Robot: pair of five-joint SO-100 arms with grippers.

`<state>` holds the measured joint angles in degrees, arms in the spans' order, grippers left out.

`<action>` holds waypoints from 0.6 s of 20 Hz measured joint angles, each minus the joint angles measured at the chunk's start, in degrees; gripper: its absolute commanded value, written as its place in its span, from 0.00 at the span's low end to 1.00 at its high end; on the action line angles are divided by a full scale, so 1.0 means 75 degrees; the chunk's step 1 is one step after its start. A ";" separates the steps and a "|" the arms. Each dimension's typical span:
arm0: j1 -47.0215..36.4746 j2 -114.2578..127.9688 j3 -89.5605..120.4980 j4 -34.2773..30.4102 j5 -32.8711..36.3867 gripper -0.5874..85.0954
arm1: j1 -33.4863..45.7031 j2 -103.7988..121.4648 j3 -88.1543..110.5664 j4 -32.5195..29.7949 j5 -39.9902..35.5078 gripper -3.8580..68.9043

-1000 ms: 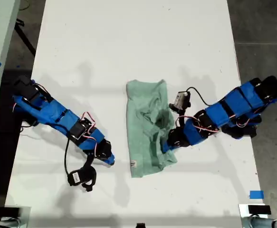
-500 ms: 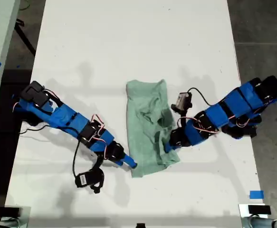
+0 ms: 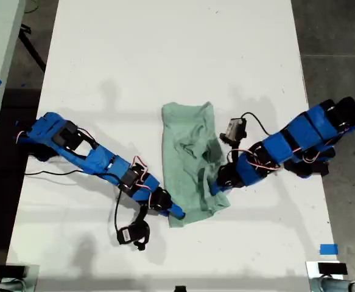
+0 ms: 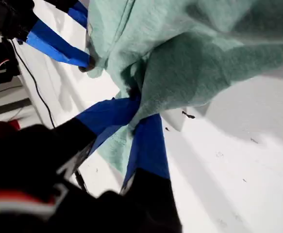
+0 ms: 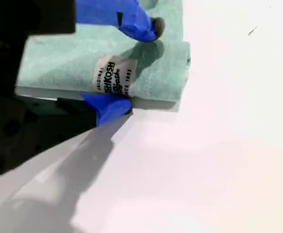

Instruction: Fold t-shirt

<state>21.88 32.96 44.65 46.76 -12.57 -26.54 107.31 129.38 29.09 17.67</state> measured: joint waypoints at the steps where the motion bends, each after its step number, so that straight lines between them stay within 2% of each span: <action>1: -0.0035 -0.0023 -0.0047 0.0035 -0.0070 0.02 | 0.0000 0.0000 0.0000 -0.0059 0.0012 0.04; 8: -0.0234 0.0105 -0.0223 0.1535 -0.0504 0.01 | 0.0000 0.0000 0.0305 -0.0516 0.0176 0.04; 12: -0.0234 0.0750 0.0129 0.2777 -0.0363 0.01 | -0.0012 -0.1031 0.0281 -0.1863 0.0035 0.04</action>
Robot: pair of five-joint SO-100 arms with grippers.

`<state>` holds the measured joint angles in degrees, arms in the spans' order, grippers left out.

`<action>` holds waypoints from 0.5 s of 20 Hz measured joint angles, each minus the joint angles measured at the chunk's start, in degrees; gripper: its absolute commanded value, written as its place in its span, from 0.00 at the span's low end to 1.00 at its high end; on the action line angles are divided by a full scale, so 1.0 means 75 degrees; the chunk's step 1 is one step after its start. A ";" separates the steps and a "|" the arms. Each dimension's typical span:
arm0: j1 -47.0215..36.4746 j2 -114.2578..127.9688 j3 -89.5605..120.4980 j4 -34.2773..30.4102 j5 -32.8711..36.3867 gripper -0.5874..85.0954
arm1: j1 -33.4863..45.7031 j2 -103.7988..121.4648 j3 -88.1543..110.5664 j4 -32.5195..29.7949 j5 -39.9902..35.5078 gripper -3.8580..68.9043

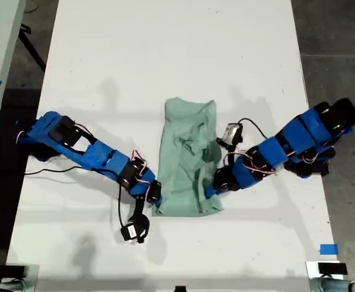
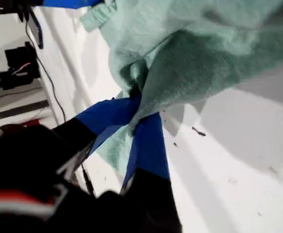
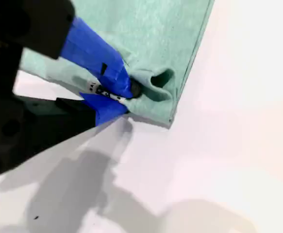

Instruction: Fold t-shirt

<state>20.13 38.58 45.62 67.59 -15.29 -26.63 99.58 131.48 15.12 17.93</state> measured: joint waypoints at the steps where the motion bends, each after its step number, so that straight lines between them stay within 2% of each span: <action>1: -0.0023 0.0199 0.0152 0.0363 0.0070 0.01 | 0.0000 -0.0504 -0.0270 -0.0258 -0.0176 0.04; 5: -0.0094 0.1172 0.0809 0.0937 0.0305 0.01 | 0.0504 -0.2063 -0.1699 -0.0750 -0.1031 0.04; 7: -0.0117 0.1781 0.1242 0.0949 0.0305 0.01 | 0.0715 -0.2531 -0.2227 -0.0937 -0.1418 0.04; 8: -0.0129 0.2180 0.1676 0.0762 0.0305 0.01 | 0.0820 -0.2637 -0.2496 -0.0961 -0.1559 0.04; 10: -0.0152 0.3152 0.3047 -0.0141 0.0305 0.01 | 0.0973 -0.2660 -0.2801 -0.0855 -0.1664 0.04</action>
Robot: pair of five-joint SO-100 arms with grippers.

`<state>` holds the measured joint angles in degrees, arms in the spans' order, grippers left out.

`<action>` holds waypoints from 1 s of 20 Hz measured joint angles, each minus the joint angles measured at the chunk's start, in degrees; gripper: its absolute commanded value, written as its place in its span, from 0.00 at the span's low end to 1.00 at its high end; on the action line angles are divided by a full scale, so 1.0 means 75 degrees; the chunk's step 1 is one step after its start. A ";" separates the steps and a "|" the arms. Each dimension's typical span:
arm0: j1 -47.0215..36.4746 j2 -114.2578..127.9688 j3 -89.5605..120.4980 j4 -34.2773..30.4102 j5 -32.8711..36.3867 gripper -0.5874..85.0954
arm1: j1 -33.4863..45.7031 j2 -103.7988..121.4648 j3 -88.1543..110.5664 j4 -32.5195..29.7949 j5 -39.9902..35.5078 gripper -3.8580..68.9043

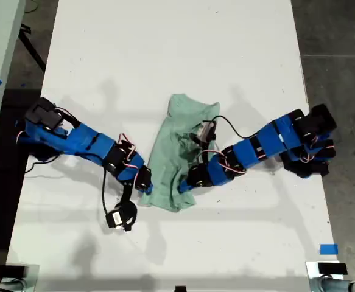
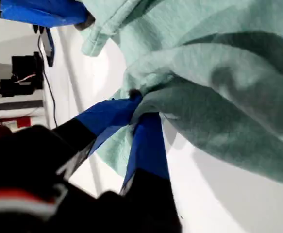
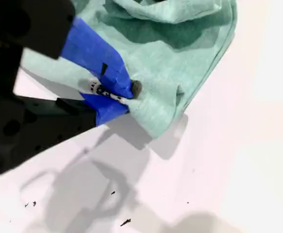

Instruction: Fold t-shirt

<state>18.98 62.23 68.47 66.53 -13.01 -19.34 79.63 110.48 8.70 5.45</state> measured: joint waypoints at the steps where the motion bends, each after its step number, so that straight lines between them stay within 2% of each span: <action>1: -0.0012 0.0434 0.0820 -0.0691 -0.0012 0.01 | 0.0023 0.0000 0.0012 0.0000 0.0023 0.04; 3: -0.0023 0.0727 0.1687 -0.1383 -0.0094 0.01 | 0.0012 0.0082 0.0176 0.0000 0.0234 0.04; 7: -0.0105 0.0738 0.1840 -0.1758 -0.0117 0.01 | 0.0012 0.0797 0.1066 -0.0176 0.0527 0.04; 10: -0.0480 0.0762 0.1863 -0.2016 0.0199 0.01 | 0.0117 0.1336 0.1160 -0.0012 0.0410 0.04; 14: -0.1102 0.1488 0.2145 -0.2004 0.0527 0.01 | 0.0527 0.2285 0.1547 0.0492 0.0129 0.04; 20: -0.2016 0.2449 0.2332 -0.1500 0.1148 0.01 | 0.1336 0.4137 0.2590 0.0984 -0.0270 0.04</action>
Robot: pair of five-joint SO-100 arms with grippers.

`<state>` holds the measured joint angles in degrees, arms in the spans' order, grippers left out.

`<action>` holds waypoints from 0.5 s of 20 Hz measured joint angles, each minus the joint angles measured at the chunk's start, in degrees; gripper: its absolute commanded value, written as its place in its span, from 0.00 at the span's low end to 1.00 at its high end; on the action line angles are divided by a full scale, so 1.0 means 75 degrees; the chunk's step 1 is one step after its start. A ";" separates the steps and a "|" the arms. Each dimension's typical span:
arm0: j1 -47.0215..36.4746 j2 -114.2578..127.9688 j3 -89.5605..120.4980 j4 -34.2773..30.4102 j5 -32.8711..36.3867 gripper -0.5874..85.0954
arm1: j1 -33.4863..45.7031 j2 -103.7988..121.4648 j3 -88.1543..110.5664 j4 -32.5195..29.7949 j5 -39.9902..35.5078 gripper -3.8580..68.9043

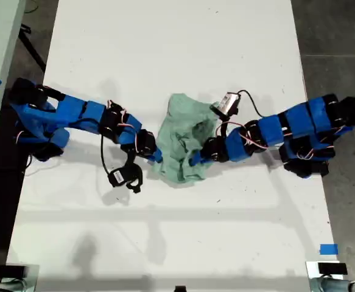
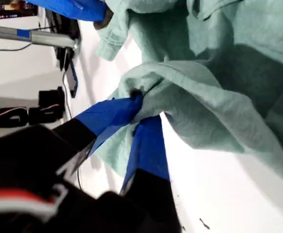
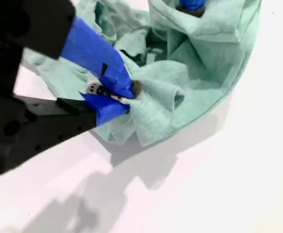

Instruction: Fold t-shirt

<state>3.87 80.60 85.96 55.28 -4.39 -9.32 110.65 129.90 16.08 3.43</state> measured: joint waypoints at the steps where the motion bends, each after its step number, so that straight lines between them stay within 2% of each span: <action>1: -0.0246 0.0059 0.0000 0.0000 0.0176 0.01 | 0.0176 0.0375 0.0305 0.0000 -0.0082 0.04; 10: -0.2531 -0.0879 -0.0961 -0.0023 0.1852 0.01 | 0.2168 0.2496 0.1840 0.0270 -0.1137 0.04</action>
<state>-15.12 74.00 78.75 55.11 9.49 6.94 129.38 143.70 18.11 -5.10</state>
